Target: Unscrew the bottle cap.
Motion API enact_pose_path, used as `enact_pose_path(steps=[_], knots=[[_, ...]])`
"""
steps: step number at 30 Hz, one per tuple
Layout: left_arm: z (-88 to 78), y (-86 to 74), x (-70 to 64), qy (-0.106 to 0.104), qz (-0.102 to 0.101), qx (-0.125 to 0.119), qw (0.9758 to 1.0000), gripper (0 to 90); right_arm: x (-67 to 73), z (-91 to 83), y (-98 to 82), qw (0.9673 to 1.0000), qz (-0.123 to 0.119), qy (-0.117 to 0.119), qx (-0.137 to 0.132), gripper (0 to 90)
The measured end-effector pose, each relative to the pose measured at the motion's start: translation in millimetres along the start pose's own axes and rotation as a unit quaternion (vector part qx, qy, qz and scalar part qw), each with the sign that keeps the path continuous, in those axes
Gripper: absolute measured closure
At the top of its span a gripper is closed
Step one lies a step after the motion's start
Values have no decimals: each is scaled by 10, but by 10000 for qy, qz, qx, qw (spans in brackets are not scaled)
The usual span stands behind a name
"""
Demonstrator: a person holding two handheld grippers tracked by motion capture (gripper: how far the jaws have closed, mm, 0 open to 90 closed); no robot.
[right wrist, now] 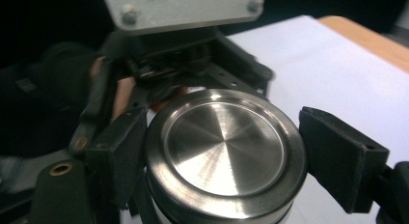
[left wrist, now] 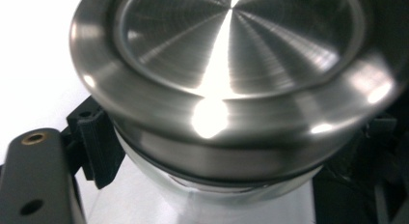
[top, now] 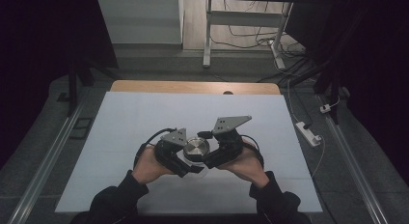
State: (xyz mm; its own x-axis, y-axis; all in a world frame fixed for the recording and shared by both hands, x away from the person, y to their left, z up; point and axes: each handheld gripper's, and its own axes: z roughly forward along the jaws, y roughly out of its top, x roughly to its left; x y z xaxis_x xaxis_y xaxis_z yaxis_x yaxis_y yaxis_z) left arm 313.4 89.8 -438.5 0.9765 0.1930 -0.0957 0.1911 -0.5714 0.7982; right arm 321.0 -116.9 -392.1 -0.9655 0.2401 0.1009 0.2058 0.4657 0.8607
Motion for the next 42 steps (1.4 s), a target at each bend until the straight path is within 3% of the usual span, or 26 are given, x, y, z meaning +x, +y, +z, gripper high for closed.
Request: enact_pose_path(steps=[3,4,7,8,11,13,15,18,21,23,24,25,27,29,30,32,34,35,36,37,38,39,40,41,42], knots=[[6,3,-29,-348,245,59,9991,159,-40,-34,-20,9984,-138,552,-8,197],[20,1,-45,-443,320,88,9985,159,-53,-42,-32,9965,-205,808,35,197],[63,12,-76,-425,422,146,9981,159,-71,-53,-64,9930,-335,1128,130,171],[67,17,-76,-372,397,153,9984,159,-83,-46,-71,9935,-224,1102,175,95],[51,6,-36,-34,198,170,9997,159,-115,-87,-48,9980,-90,609,148,11],[40,-4,-9,357,38,244,9991,159,-137,-139,-24,9997,103,193,109,3],[50,-5,5,717,-150,295,9969,159,-114,-143,-7,9995,181,-202,181,4],[82,7,-6,994,-325,322,9940,159,-45,-66,10,9977,275,-585,192,51],[103,25,-30,1128,-352,378,9923,159,42,49,16,9952,248,-909,265,106],[102,30,-35,1096,-345,376,9927,159,74,87,11,9946,145,-988,270,195],[94,32,-35,1039,-320,374,9934,159,74,87,11,9946,145,-988,270,195],[89,30,-31,987,-313,353,9940,159,86,93,10,9949,104,-955,293,196],[56,15,-9,566,-195,240,9979,159,77,72,15,9964,75,-779,331,198],[31,-1,-3,181,-48,140,9997,159,67,44,13,9984,-15,-490,294,198],[22,-6,-5,-25,32,76,10000,159,51,16,10,9994,-77,-217,263,199],[11,-8,-10,-453,175,-17,9988,159,28,-24,1,9994,-175,226,206,199],[16,-11,-34,-796,341,-89,9962,159,0,-58,-16,9961,-333,812,117,199],[22,-9,-46,-928,414,-107,9948,159,-5,-67,-27,9942,-394,995,85,198],[29,-2,-54,-907,384,-121,9951,159,-20,-77,-44,9918,-393,1215,31,196],[29,-2,-54,-907,384,-121,9951,159,-35,-80,-47,9913,-350,1268,18,182],[26,19,-56,-606,339,-59,9976,158,-44,-88,-45,9926,-292,1182,-13,125],[20,26,-52,-440,285,-7,9986,159,-55,-102,-37,9943,-241,1033,-59,79],[10,31,-49,-86,188,88,9997,159,-62,-121,-27,9958,-175,900,-85,66],[4,31,-39,84,132,134,9998,159,-74,-157,-7,9980,-63,629,-70,54],[4,31,-39,84,132,134,9998,159,-75,-170,4,9991,-33,421,-48,35]])
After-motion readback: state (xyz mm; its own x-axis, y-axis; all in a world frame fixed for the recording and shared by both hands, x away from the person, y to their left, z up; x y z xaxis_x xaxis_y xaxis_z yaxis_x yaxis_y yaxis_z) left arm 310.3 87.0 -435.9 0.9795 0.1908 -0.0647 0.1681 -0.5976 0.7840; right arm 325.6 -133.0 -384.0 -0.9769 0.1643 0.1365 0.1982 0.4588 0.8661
